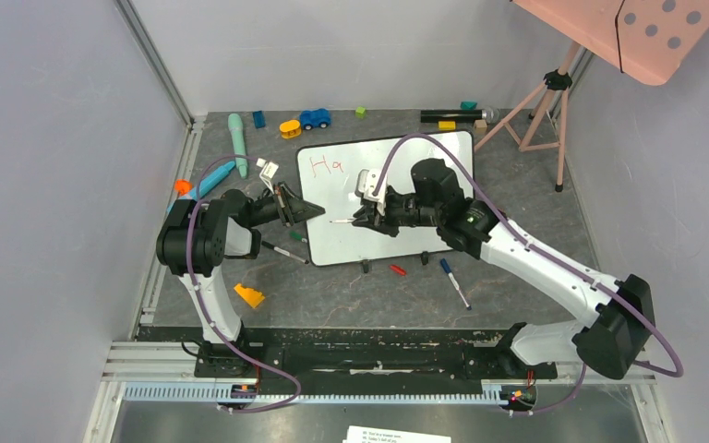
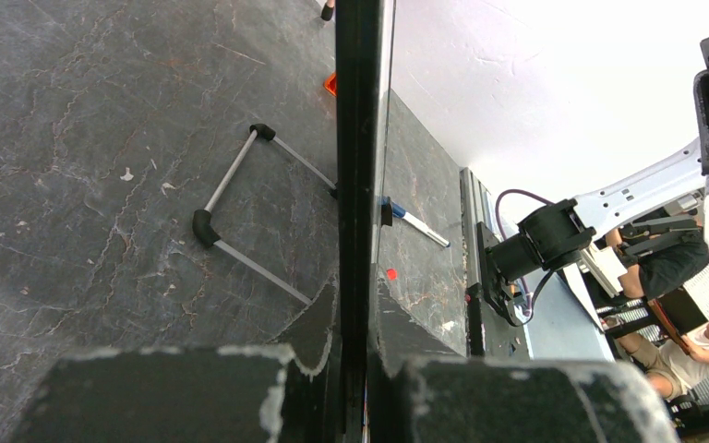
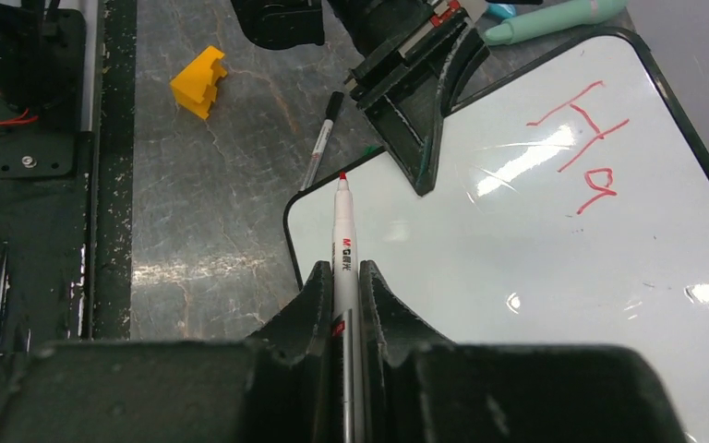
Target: Write a sentence on the whiteboard
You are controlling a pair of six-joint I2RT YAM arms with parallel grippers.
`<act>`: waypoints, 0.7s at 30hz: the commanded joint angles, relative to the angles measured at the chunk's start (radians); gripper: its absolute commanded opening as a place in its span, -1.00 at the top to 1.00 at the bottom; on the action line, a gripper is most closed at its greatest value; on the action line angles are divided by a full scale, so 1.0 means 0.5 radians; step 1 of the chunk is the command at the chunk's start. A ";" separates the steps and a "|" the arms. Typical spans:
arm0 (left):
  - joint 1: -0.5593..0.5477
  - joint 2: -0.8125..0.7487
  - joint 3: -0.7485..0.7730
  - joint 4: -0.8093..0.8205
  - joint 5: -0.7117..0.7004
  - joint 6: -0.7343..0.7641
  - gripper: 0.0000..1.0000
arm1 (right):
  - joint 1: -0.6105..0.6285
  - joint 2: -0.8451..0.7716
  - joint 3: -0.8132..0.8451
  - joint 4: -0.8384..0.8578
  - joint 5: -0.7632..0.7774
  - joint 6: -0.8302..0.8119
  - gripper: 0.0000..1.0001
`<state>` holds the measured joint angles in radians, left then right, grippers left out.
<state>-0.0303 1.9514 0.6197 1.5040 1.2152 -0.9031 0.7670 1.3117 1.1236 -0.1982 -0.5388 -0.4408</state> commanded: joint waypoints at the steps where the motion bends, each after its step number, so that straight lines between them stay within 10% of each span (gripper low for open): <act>1: -0.013 -0.019 -0.022 0.105 0.015 0.180 0.96 | -0.014 0.048 0.113 0.121 0.200 0.175 1.00; 7: -0.013 -0.020 -0.023 0.106 0.015 0.179 0.96 | -0.014 0.234 0.257 0.148 0.958 0.602 1.00; 21: -0.014 -0.010 -0.014 0.106 0.018 0.174 0.96 | -0.012 0.273 0.215 0.400 1.319 0.698 1.00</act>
<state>-0.0303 1.9514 0.6193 1.5040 1.2148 -0.9031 0.7609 1.4296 1.1873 -0.0536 0.0429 -0.1009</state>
